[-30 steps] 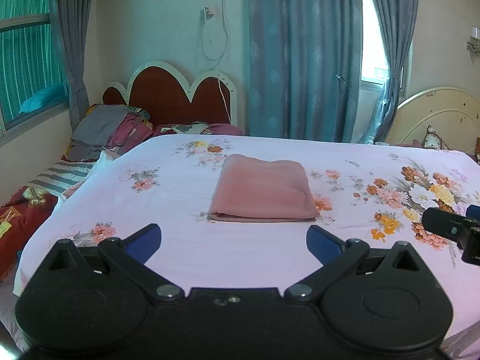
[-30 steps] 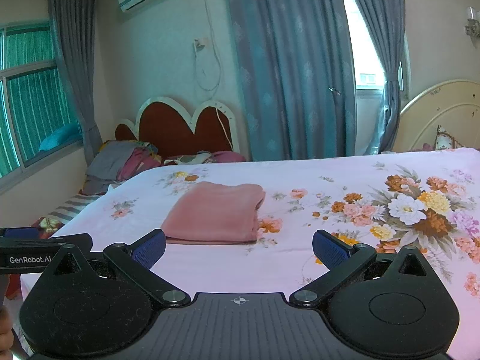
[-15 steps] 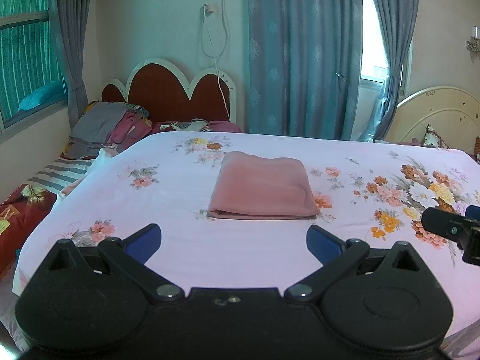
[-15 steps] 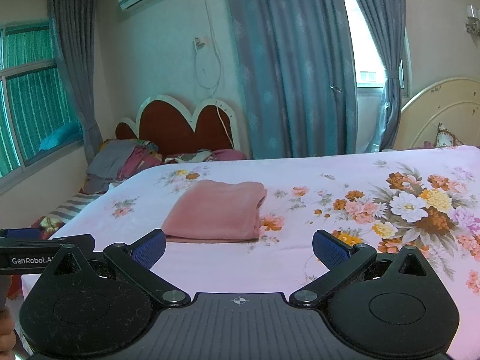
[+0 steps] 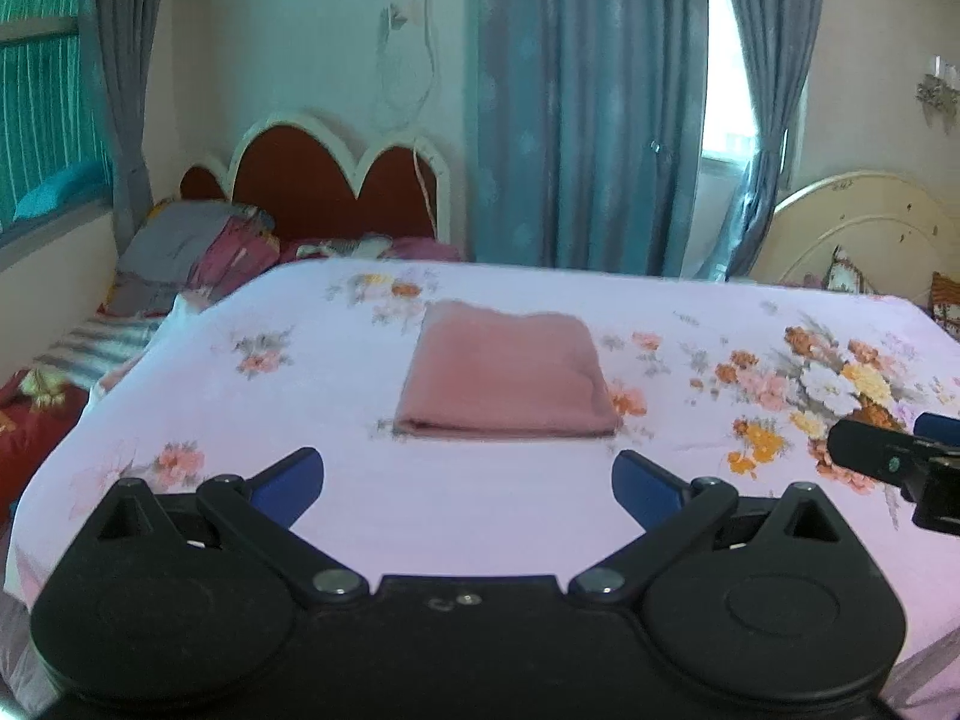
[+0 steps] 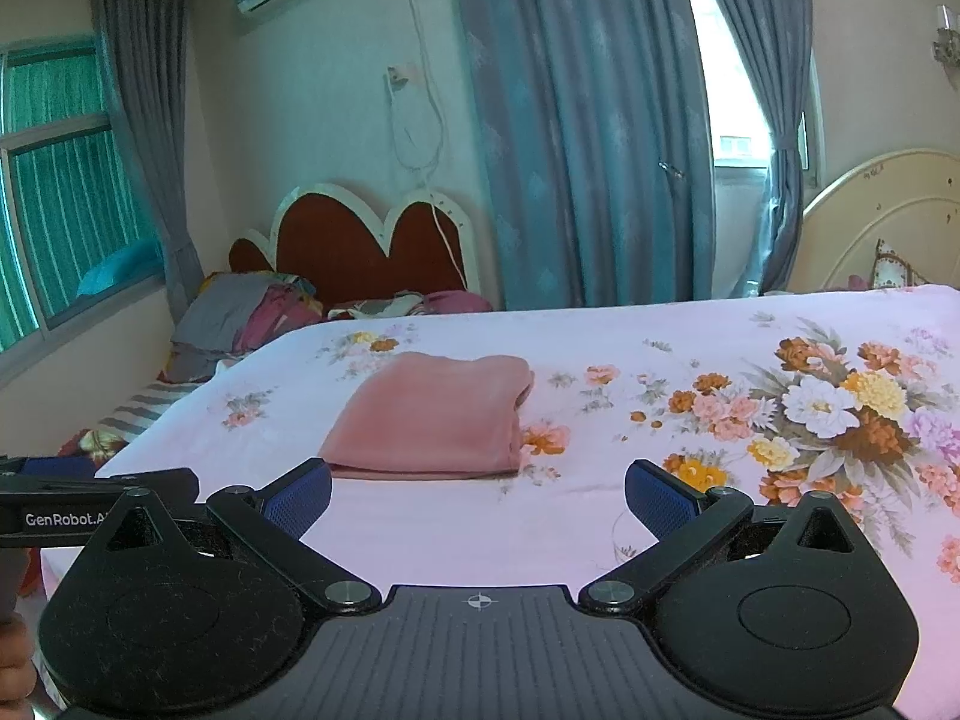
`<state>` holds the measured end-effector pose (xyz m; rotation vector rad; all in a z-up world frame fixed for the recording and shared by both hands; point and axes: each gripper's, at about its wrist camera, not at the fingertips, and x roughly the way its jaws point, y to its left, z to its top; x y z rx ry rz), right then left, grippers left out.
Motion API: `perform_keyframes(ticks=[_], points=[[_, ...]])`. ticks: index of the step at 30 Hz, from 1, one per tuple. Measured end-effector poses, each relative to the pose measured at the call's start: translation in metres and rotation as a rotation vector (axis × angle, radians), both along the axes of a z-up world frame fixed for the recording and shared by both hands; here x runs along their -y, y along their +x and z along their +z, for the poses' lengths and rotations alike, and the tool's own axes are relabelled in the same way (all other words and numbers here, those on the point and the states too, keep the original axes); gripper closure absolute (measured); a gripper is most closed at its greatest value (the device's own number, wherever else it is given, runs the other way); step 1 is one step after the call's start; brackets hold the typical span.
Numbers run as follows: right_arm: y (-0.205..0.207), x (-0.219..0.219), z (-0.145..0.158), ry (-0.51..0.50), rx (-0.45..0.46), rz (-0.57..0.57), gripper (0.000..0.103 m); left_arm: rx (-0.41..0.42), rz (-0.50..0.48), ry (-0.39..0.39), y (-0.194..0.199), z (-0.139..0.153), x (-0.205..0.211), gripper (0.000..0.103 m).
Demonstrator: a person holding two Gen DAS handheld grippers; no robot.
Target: Fold small clothes
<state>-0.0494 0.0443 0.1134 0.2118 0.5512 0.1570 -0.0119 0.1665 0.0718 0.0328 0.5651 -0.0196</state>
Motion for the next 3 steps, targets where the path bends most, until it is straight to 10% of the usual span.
perform_keyframes(ticks=[3], points=[[0.0034, 0.0013, -0.0028, -0.006, -0.008, -0.007, 0.0, -0.027, 0.01, -0.013, 0.0097, -0.003, -0.002, 0.0]])
